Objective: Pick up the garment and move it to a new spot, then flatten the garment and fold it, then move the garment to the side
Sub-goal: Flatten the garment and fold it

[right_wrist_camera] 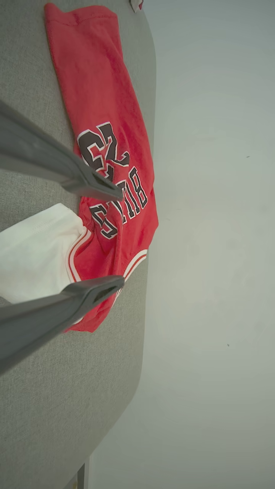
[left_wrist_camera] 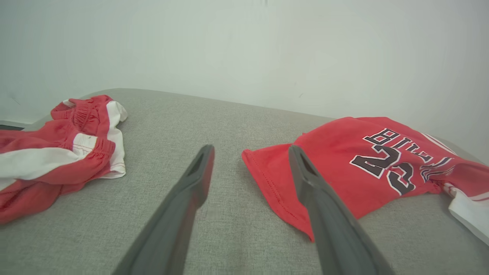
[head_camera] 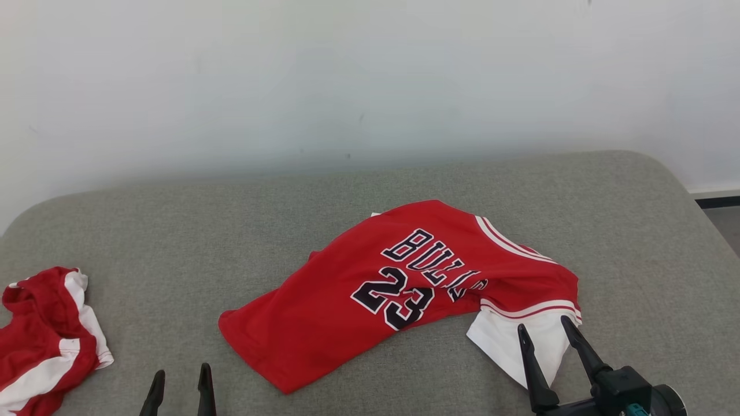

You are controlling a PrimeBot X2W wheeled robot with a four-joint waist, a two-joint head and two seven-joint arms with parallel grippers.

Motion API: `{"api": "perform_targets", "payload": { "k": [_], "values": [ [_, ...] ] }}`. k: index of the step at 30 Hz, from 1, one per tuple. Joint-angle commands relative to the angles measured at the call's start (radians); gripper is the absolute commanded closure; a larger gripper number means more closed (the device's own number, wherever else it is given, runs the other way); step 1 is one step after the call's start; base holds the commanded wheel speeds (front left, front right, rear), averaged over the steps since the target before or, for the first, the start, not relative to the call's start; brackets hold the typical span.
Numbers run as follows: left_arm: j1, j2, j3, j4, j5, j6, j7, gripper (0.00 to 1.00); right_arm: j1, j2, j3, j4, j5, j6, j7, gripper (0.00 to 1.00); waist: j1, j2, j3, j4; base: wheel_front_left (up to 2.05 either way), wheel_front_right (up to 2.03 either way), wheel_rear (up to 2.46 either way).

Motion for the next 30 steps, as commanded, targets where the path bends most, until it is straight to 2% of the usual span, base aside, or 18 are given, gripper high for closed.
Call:
{"api": "perform_targets", "payload": {
  "k": [1,5,14,24,30],
  "values": [
    [0.006,0.0,0.003,-0.002,0.005,-0.002,-0.001,0.0,0.007,0.003,-0.001,-0.003,0.009,-0.003,-0.006,0.0,0.0001,0.0,-0.003,0.005,0.0,0.0,0.0],
    [0.007,0.0,-0.002,0.017,-0.001,-0.007,-0.001,0.0,0.008,0.005,-0.006,-0.004,0.008,-0.003,-0.002,0.0,0.0001,0.0,0.0,0.007,0.0,0.0,0.0],
    [-0.15,0.001,-0.066,0.272,-0.027,-0.025,0.016,0.0,-0.009,0.008,0.016,-0.003,0.019,-0.003,0.006,0.0,0.0001,0.0,0.041,-0.029,0.0,0.0,0.0],
    [-0.324,0.001,-0.078,0.507,-0.09,0.037,0.1,0.0,-0.038,0.01,0.057,0.006,0.033,-0.003,0.006,0.0,0.0001,0.0,0.091,-0.084,0.0,0.0,0.0],
    [-0.383,0.006,-0.066,0.572,-0.113,0.043,0.097,0.0,-0.049,0.01,0.068,0.01,0.041,-0.003,0.002,0.0,0.0001,0.0,0.113,-0.095,0.0,0.0,0.0]
  ]
}}
